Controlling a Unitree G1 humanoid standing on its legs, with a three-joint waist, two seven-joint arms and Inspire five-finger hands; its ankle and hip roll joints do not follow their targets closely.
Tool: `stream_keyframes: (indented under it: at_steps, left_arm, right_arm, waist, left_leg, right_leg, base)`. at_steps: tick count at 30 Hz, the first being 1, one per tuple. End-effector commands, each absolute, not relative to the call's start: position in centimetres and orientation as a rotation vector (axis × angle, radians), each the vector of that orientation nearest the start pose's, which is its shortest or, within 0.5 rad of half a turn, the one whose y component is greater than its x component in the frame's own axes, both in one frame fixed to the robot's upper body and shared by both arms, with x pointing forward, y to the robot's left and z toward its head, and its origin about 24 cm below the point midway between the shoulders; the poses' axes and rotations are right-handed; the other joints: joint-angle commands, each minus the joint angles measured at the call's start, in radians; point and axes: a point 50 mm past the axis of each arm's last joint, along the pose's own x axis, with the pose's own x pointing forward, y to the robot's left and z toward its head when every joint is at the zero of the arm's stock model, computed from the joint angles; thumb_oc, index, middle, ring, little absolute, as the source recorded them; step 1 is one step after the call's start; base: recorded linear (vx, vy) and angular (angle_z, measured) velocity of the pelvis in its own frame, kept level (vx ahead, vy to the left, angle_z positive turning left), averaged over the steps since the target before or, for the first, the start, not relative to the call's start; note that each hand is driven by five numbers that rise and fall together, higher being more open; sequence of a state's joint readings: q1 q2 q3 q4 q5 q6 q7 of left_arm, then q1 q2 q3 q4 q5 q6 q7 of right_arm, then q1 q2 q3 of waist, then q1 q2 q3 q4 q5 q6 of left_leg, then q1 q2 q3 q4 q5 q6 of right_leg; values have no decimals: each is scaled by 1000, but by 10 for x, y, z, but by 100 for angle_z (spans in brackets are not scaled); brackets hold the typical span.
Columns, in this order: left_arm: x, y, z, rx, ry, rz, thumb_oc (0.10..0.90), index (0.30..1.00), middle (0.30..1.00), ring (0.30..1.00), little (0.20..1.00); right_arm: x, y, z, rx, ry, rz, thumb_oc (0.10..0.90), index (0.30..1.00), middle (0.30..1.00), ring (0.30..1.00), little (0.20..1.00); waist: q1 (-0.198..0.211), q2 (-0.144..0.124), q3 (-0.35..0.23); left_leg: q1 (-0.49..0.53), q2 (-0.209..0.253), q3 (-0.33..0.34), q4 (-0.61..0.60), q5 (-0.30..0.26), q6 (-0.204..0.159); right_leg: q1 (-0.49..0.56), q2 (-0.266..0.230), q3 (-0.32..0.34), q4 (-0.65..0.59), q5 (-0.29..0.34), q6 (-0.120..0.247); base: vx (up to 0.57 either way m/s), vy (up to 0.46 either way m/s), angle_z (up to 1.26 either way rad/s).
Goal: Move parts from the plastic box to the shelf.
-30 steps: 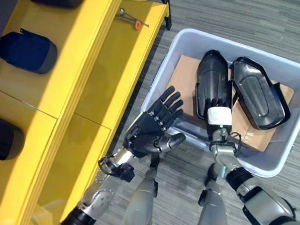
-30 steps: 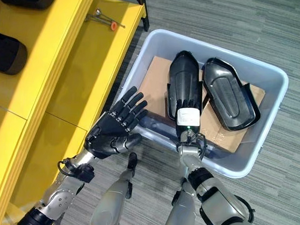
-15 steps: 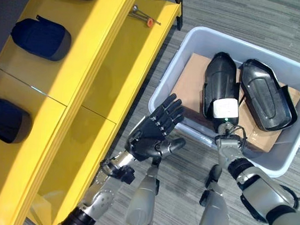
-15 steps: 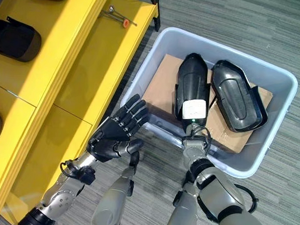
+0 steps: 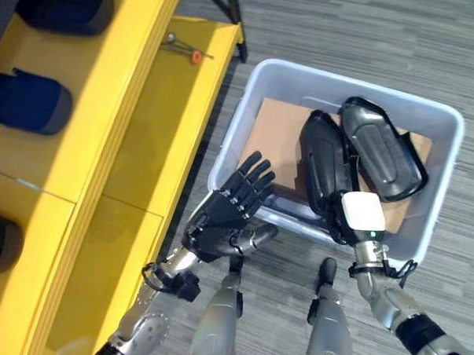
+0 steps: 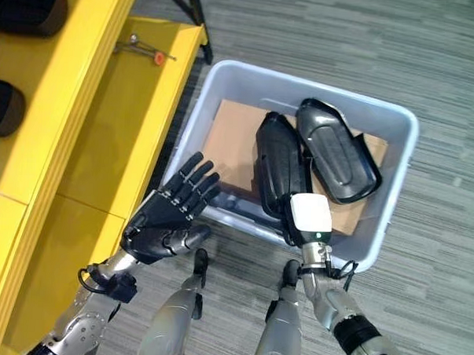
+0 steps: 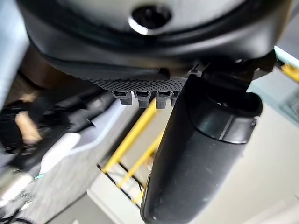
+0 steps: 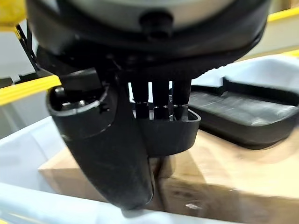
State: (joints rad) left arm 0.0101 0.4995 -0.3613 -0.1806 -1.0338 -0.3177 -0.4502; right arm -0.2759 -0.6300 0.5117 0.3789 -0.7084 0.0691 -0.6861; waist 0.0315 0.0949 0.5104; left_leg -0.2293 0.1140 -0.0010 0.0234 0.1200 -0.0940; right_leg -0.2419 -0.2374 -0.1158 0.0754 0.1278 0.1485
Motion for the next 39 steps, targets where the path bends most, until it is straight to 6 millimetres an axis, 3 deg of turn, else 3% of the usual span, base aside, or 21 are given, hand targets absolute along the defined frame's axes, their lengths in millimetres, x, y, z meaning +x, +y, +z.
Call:
stream_keyframes:
  at_steps: [1, 4, 16, 22, 30, 33, 36, 39]
  left_arm:
    - [214, 145, 130, -602, -520, -810, 900, 1000, 1000, 1000, 1000]
    - [213, 145, 127, -603, -511, -808, 900, 1000, 1000, 1000, 1000]
    - [207, 148, 119, -613, -479, -784, 900, 1000, 1000, 1000, 1000]
    - [203, 151, 114, -610, -453, -765, 900, 1000, 1000, 1000, 1000]
    - [204, 147, 102, -683, -330, -717, 900, 1000, 1000, 1000, 1000]
    - [207, 145, 94, -658, -289, -681, 900, 1000, 1000, 1000, 1000]
    - [206, 146, 91, -641, -277, -680, 900, 1000, 1000, 1000, 1000]
    - [205, 152, 92, -611, -285, -686, 900, 1000, 1000, 1000, 1000]
  right_arm:
    - [297, -208, 87, -1396, -525, -270, 400, 300, 300, 300, 300]
    - [293, -195, 100, -1363, -597, -211, 400, 300, 300, 300, 300]
    - [280, -189, 104, -1317, -657, -171, 400, 300, 300, 300, 300]
    - [270, -174, 118, -1184, -676, -62, 400, 300, 300, 300, 300]
    - [254, -169, 134, -960, -709, -70, 400, 300, 300, 300, 300]
    - [247, -159, 140, -896, -759, -89, 400, 300, 300, 300, 300]
    - [245, -158, 140, -879, -766, -94, 400, 300, 300, 300, 300]
    - [239, -164, 143, -880, -773, -105, 400, 300, 300, 300, 300]
  waist:
    - [19, -11, -85]
    - [5, -20, -122]
    - [-17, -33, -231]
    - [-18, -54, -316]
    - [-30, -75, -364]
    - [-34, -83, -371]
    - [-36, -83, -373]
    - [-44, -82, -386]
  left_leg:
    - [29, -50, 45, -71, 25, 82]
    - [64, -39, 46, -81, 22, 75]
    - [155, -24, 51, -95, 8, 63]
    - [211, -24, 49, -101, -10, 64]
    - [257, -35, 82, -111, -34, 73]
    - [253, -49, 97, -111, -45, 85]
    - [253, -55, 88, -111, -49, 94]
    - [242, -67, 42, -111, -48, 109]
  right_leg:
    - [25, 74, -12, 99, -100, -49]
    - [62, 76, -4, 75, -100, -50]
    - [165, 73, 14, 9, -90, -49]
    - [236, 70, 9, -18, -95, -45]
    - [292, 56, -13, -61, -77, -27]
    - [277, 38, -12, -70, -51, -3]
    - [264, 43, 5, -44, -60, 0]
    - [255, 101, 55, 26, -117, -31]
  base:
    - [51, -8, -6]
    - [63, 6, -10]
    - [73, 15, -7]
    - [66, 45, -1]
    - [-20, 94, -3]
    - [-126, 37, -4]
    - [-97, -25, -4]
    - [-94, -71, 5]
